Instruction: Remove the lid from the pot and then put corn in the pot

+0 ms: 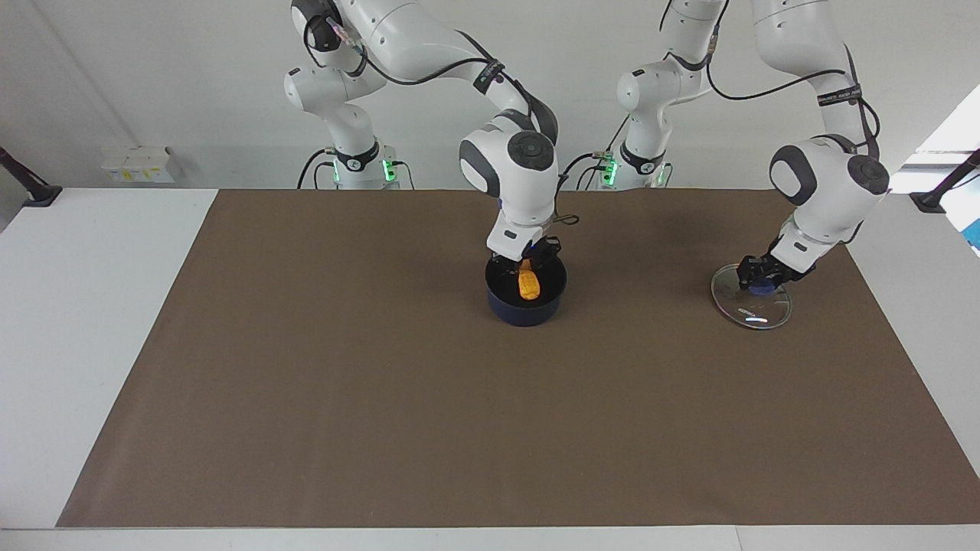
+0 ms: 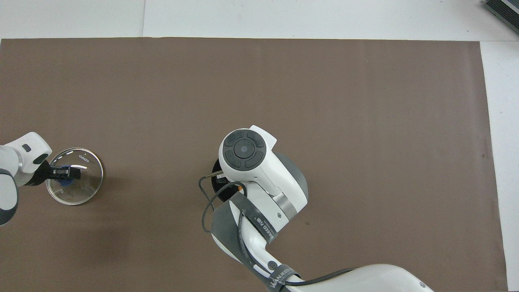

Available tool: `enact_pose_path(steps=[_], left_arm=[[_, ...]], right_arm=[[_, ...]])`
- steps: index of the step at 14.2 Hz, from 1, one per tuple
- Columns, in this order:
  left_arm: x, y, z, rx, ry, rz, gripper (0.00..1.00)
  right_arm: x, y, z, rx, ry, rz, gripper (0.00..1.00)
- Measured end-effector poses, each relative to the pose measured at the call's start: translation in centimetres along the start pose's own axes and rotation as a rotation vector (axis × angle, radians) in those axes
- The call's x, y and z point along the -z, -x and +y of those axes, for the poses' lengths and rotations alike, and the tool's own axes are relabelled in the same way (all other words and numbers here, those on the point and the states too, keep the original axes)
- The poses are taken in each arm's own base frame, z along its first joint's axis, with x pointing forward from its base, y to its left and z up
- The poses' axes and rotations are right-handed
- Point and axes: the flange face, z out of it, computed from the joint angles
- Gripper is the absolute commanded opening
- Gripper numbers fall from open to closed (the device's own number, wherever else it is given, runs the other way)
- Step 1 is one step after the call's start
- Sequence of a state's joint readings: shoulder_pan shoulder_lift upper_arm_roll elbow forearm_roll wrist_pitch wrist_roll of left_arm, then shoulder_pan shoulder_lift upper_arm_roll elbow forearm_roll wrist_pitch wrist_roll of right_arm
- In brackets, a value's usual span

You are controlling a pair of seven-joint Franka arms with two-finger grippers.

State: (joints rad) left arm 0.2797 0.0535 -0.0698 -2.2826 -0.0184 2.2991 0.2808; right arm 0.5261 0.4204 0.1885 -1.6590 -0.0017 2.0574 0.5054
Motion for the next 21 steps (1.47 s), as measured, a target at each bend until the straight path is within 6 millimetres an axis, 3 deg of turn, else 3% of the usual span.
enact_pose_path(steps=[3,5,7,8,10,13,15,17,21], left_arm=[[0.5,-0.2,0.1,-0.009,-0.004,0.013,1.0],[1.9,-1.2,0.4,0.006,-0.007,0.03,1.0],[3.7,-2.9,2.0,0.055,-0.006,0.037,1.0],[4.6,-4.1,3.6,0.074,-0.005,0.037,1.0],[5.9,-5.9,6.6,0.1,-0.001,0.036,1.0],[7.7,-7.7,10.7,0.131,0.003,0.032,1.0],[9.5,-8.3,12.8,0.125,0.003,0.02,1.0],[12.2,-8.7,14.3,0.11,0.004,0.008,1.0],[18.1,-9.0,15.2,0.101,0.022,-0.01,1.0]], right_arm=[[-0.8,-0.3,0.2,-0.005,-0.009,0.014,0.21],[-1.1,-0.3,0.4,-0.009,-0.009,0.015,0.28],[-1.4,-0.3,0.5,-0.01,-0.01,0.016,0.33],[-1.6,-0.2,0.6,-0.01,-0.011,0.018,0.47],[-1.9,-0.1,0.6,-0.01,-0.01,0.016,1.0],[-1.7,-0.1,0.5,-0.009,-0.012,0.019,1.0],[-0.4,-0.3,0.8,-0.014,-0.013,0.029,1.0],[2.8,-0.8,2.8,-0.044,-0.011,0.046,1.0],[10.4,-1.2,9.4,-0.144,-0.005,0.089,1.0]])
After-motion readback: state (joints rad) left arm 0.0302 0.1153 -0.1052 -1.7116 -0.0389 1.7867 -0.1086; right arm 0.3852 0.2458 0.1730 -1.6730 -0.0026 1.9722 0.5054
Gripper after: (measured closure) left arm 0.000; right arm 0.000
